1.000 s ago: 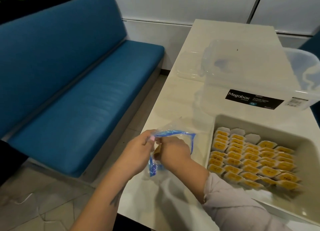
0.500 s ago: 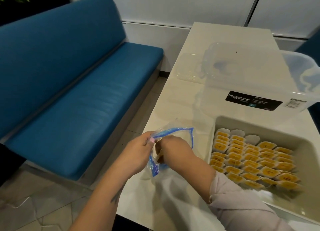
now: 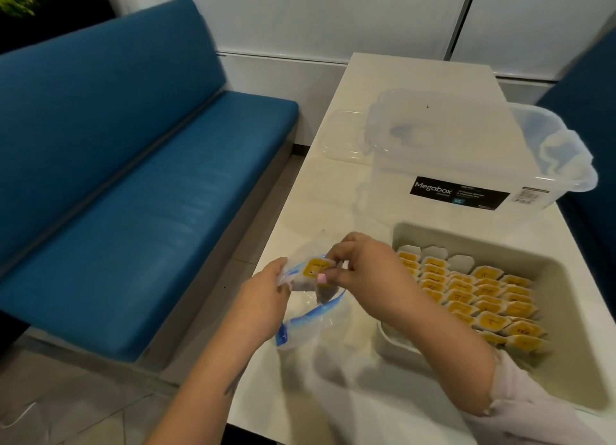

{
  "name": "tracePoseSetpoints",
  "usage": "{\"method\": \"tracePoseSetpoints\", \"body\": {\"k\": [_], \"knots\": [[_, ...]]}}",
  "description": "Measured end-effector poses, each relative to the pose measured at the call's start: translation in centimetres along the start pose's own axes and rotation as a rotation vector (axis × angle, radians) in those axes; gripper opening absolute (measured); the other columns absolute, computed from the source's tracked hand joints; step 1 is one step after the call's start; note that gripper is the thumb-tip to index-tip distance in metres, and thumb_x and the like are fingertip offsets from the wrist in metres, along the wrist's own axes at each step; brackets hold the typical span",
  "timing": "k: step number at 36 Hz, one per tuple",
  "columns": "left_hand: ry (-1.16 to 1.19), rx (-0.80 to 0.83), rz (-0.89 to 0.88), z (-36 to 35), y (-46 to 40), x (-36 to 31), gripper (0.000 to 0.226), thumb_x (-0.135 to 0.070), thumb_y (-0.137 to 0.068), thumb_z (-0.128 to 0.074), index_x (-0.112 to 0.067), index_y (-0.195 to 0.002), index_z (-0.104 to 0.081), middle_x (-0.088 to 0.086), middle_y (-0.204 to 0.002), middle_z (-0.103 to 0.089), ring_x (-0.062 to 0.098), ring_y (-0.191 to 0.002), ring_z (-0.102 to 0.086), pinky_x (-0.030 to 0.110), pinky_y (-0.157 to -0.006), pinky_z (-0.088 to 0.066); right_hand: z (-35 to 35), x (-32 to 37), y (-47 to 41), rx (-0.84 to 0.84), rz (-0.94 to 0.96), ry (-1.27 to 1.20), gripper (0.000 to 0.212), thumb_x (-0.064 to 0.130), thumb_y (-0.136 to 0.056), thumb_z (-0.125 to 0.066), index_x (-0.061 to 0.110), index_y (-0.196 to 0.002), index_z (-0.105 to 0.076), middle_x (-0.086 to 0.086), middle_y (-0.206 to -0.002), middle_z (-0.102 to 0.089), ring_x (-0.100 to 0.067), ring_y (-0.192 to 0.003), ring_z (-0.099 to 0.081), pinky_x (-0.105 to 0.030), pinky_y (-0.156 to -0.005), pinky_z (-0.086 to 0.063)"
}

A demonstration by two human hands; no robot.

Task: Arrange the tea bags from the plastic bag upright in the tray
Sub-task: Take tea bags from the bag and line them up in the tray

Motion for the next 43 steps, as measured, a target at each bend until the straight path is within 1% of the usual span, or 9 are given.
{"method": "tracePoseSetpoints", "body": {"k": [5, 9, 11, 15, 21, 24, 26, 34, 43], "knots": [[-0.072, 0.037, -0.034, -0.5, 0.6, -0.6, 0.066, -0.028, -0.089, -0.063, -0.029, -0.145, -0.029, -0.005, -0.145, -0.044, 0.018, -0.127, -0.047, 0.027, -0.097, -0.039, 1.5, -2.2, 0.9, -0.002, -0.132, -0.321, 0.023, 0.026, -0.084, -0.070, 0.020, -0.065, -0.059, 0.013, -0.054, -0.053, 0.002, -0.051, -0.045, -0.016, -0.054, -0.035], [-0.123, 0.054, -0.060, 0.2, 1.9, -1.9, 0.099, -0.042, -0.073, -0.077, -0.029, -0.149, -0.015, -0.007, -0.157, -0.018, 0.017, -0.146, -0.013, 0.042, -0.117, -0.019, 2.0, -3.2, 1.6, -0.021, -0.168, -0.485, 0.025, 0.023, -0.087, -0.067, 0.017, -0.064, -0.057, 0.010, -0.053, -0.055, -0.004, -0.048, -0.049, -0.012, -0.048, -0.036], [-0.107, 0.015, -0.112, 1.0, 2.9, -3.2, 0.108, -0.051, -0.065, -0.078, -0.032, -0.149, -0.013, -0.011, -0.158, -0.007, 0.014, -0.147, 0.000, 0.047, -0.118, -0.011, 2.2, -3.5, 1.9, -0.035, -0.177, -0.531, 0.023, 0.024, -0.088, -0.066, 0.018, -0.066, -0.060, 0.005, -0.060, -0.058, -0.009, -0.051, -0.051, -0.012, -0.049, -0.036], [0.319, 0.060, -0.181, 1.9, 4.3, -5.8, 0.112, -0.065, -0.045, -0.072, -0.040, -0.144, -0.025, -0.019, -0.151, -0.029, 0.007, -0.138, -0.030, 0.041, -0.112, -0.032, 2.4, -4.0, 2.4, -0.031, -0.185, -0.633, 0.018, 0.023, -0.088, -0.065, 0.014, -0.072, -0.063, 0.003, -0.062, -0.061, -0.009, -0.050, -0.051, -0.023, -0.055, -0.037], [0.769, 0.288, -0.093, -1.0, 3.4, -7.3, 0.088, -0.030, -0.061, -0.088, -0.027, -0.137, -0.042, 0.002, -0.130, -0.058, 0.017, -0.107, -0.065, 0.039, -0.094, -0.052, 3.1, -4.5, 3.4, -0.027, -0.181, -0.763, 0.016, 0.021, -0.086, -0.066, 0.015, -0.071, -0.065, 0.006, -0.058, -0.062, -0.009, -0.047, -0.049, -0.023, -0.052, -0.034], [0.881, 0.237, -0.078, -2.1, 3.2, -7.7, 0.060, -0.015, -0.072, -0.079, -0.017, -0.127, -0.054, 0.019, -0.119, -0.062, 0.028, -0.101, -0.067, 0.036, -0.082, -0.058, 3.5, -4.9, 3.8, -0.064, -0.185, -0.808, 0.013, 0.017, -0.084, -0.068, 0.013, -0.072, -0.064, 0.005, -0.055, -0.061, -0.009, -0.044, -0.048, -0.017, -0.046, -0.037], [0.923, 0.197, -0.101, -2.4, 3.3, -8.0, 0.041, -0.008, -0.078, -0.068, -0.014, -0.118, -0.060, 0.016, -0.110, -0.068, 0.026, -0.093, -0.070, 0.029, -0.071, -0.059, 3.9, -5.4, 4.1, -0.096, -0.198, -0.816, 0.010, 0.017, -0.082, -0.070, 0.013, -0.078, -0.062, 0.005, -0.053, -0.062, -0.010, -0.042, -0.049, -0.016, -0.043, -0.037], [0.926, 0.186, -0.120, -4.3, 3.3, -9.2, 0.024, -0.009, -0.080, -0.066, -0.019, -0.101, -0.066, 0.005, -0.092, -0.072, 0.015, -0.077, -0.071, 0.025, -0.062, -0.057, 5.7, -7.0, 5.5, -0.141, -0.250, -0.705, 0.016, 0.008, -0.078, -0.075, 0.009, -0.079, -0.059, 0.001, -0.054, -0.065, -0.012, -0.042, -0.054, -0.024, -0.048, -0.039], [0.928, 0.250, -0.152, -7.9, 3.6, -11.5, 0.020, -0.014, -0.080, -0.066, -0.018, -0.099, -0.065, 0.004, -0.091, -0.072, 0.013, -0.076, -0.070, 0.021, -0.057, -0.054, 9.8, -9.1, 8.3, -0.077, -0.292, -0.498, 0.006, 0.011, -0.077, -0.076, 0.014, -0.077, -0.070, 0.004, -0.056, -0.066, -0.006, -0.040, -0.049, -0.016, -0.044, -0.037]]}}
Point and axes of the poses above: each hand's wrist, its own y-axis away from the middle knuckle, its own z-axis out of the back of the hand, x = y × z, the point moved 2 cm from there along -y, towards the middle knuckle
